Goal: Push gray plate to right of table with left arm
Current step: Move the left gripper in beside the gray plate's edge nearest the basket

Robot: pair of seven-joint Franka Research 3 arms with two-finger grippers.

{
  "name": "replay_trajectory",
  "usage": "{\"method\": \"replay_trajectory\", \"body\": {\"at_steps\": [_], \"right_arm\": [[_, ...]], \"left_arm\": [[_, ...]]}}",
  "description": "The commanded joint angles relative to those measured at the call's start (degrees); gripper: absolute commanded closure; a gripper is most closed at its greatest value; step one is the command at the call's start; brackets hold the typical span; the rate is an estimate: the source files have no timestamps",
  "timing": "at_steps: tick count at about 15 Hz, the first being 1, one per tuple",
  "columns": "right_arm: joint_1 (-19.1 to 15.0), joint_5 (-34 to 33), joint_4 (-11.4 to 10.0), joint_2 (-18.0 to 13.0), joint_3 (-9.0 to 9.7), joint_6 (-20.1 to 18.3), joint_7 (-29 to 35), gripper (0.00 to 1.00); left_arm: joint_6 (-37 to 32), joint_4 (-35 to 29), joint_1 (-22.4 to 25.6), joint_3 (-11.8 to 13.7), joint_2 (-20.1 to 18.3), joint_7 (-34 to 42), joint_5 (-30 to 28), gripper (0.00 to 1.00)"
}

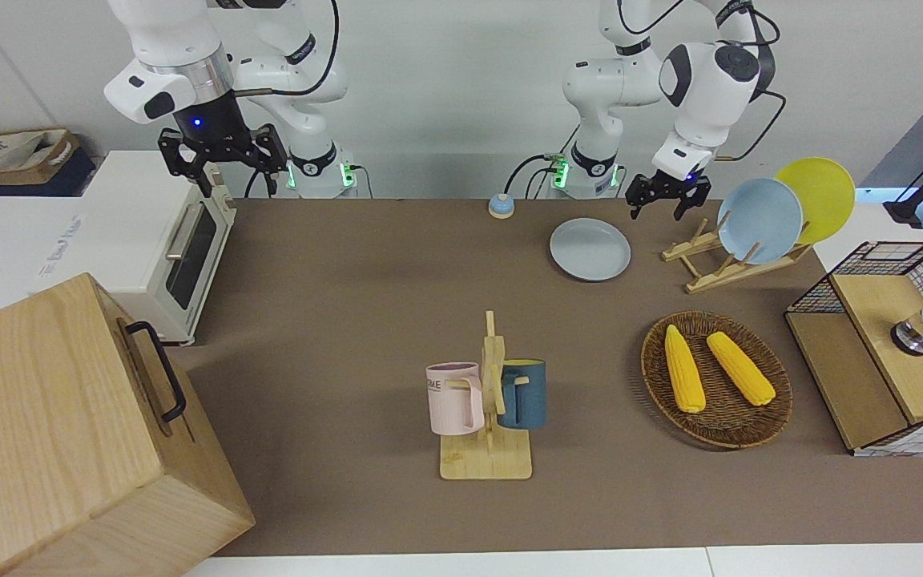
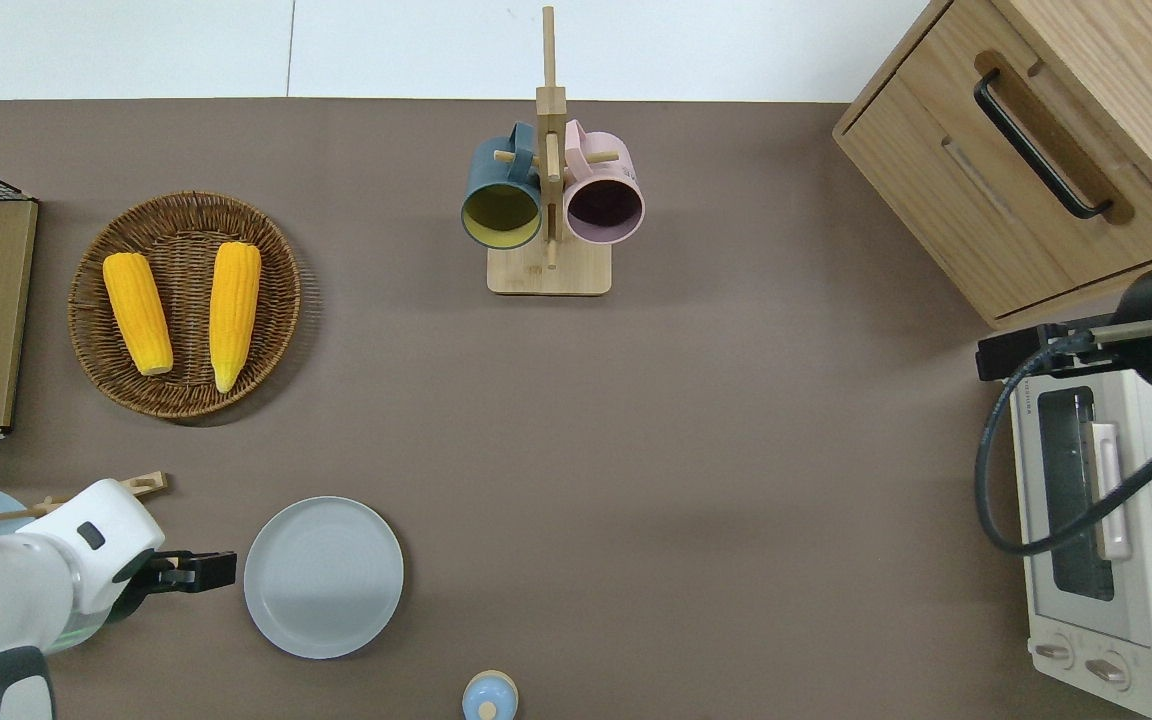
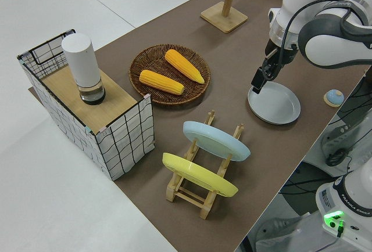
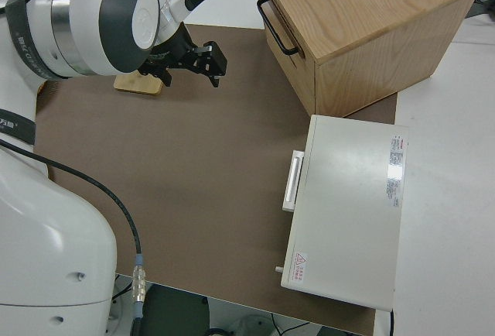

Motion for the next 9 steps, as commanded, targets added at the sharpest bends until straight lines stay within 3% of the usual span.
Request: {"method": "replay_trajectory", "body": {"at_steps": [1, 9], "right_arm": [[-0.2, 1.3, 0.3, -0.2, -0.06, -0.7, -0.1, 0.017], [-0.2, 1.3, 0.3, -0.2, -0.06, -0.7, -0.1, 0.017]], "left_arm": [[4.4, -4.1, -0.9, 0.1, -1.2, -1.5, 0.4, 0.01], [10.7, -6.5, -1.6, 0.0, 4.6, -1.6, 0.1, 0.01]]}}
